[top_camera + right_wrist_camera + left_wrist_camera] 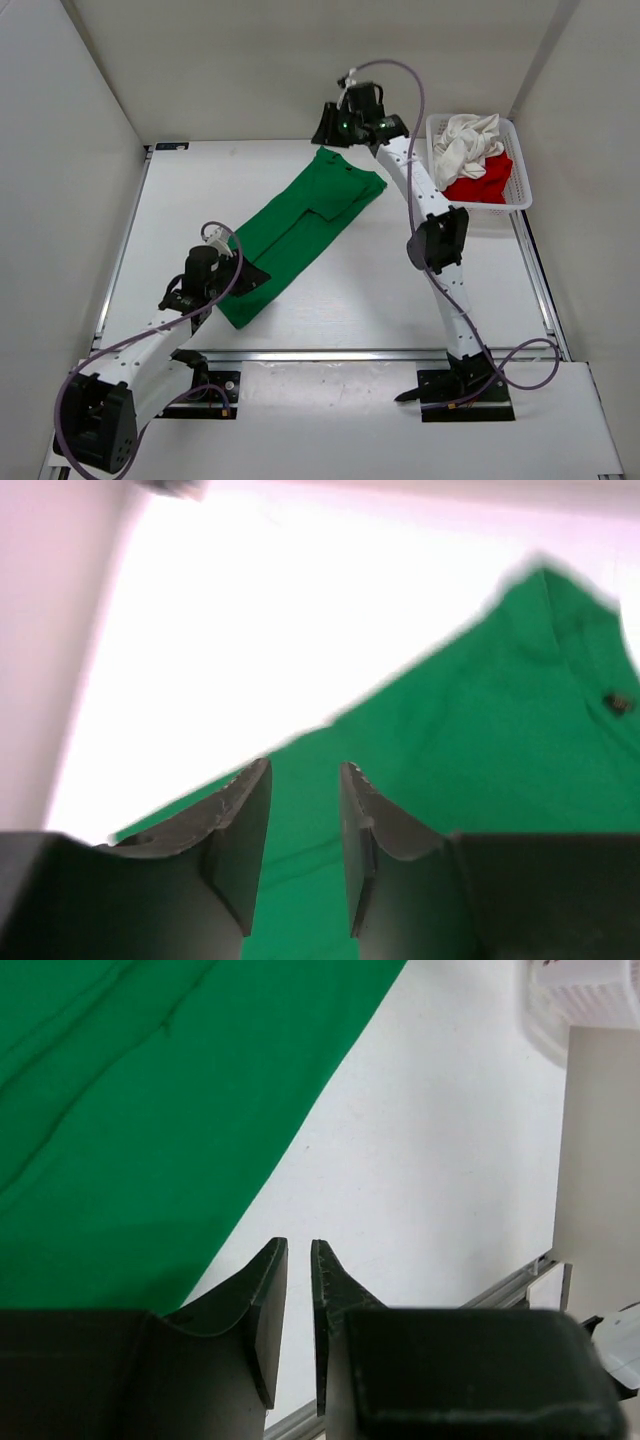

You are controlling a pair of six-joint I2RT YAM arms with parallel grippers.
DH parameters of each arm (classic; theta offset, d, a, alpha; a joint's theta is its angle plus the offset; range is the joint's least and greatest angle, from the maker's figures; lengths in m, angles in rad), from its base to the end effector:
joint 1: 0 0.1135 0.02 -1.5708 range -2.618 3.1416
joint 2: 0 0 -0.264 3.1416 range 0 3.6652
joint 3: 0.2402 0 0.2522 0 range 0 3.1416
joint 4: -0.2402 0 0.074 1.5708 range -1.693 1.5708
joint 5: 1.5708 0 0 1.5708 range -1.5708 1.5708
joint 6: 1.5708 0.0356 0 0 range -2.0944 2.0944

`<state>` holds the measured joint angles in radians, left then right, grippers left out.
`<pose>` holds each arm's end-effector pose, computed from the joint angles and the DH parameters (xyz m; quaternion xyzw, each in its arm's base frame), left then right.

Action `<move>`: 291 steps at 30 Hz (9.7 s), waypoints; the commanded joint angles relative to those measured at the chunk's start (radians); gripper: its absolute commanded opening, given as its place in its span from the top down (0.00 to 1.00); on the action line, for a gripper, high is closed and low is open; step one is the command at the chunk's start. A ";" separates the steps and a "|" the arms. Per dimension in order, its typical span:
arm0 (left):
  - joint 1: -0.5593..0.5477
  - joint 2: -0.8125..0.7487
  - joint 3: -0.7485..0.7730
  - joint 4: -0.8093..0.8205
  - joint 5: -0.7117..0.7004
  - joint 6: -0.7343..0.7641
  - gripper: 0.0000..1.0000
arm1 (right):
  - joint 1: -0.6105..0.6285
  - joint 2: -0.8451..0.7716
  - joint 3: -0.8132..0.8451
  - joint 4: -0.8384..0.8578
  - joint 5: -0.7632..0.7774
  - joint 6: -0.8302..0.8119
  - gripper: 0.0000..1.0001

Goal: Fold and stack the t-shirts
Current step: Rotate the tshirt 90 degrees, then grab the bottom of the folded rectangular tshirt with both arms, then fold the folded rectangular tshirt in 1/3 of the way, then grab one side of the 2/3 rectangular tshirt with both arms, then fold the long partially folded tshirt into a neat square

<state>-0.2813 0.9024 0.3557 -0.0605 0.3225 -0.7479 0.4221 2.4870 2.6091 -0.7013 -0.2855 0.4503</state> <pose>0.1749 -0.0623 0.1831 -0.1298 0.8682 -0.3490 0.3281 0.5029 0.2368 0.3044 -0.0554 0.8715 0.3124 0.3739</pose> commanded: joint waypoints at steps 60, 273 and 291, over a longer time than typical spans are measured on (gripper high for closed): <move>0.038 0.024 0.106 -0.015 0.001 0.071 0.66 | 0.177 -0.655 -1.794 0.994 -0.073 0.470 0.99; -0.219 -0.189 0.217 -0.398 -0.128 0.019 1.00 | 0.100 -1.558 -2.005 0.306 -0.058 0.216 1.00; -0.024 0.975 1.115 -0.226 -0.151 0.070 0.95 | -0.281 -0.486 -0.984 0.218 -0.213 -0.022 1.00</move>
<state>-0.3321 1.7668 1.3838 -0.2474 0.1909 -0.6945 0.1543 1.8961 1.4834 -0.4202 -0.4866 0.4709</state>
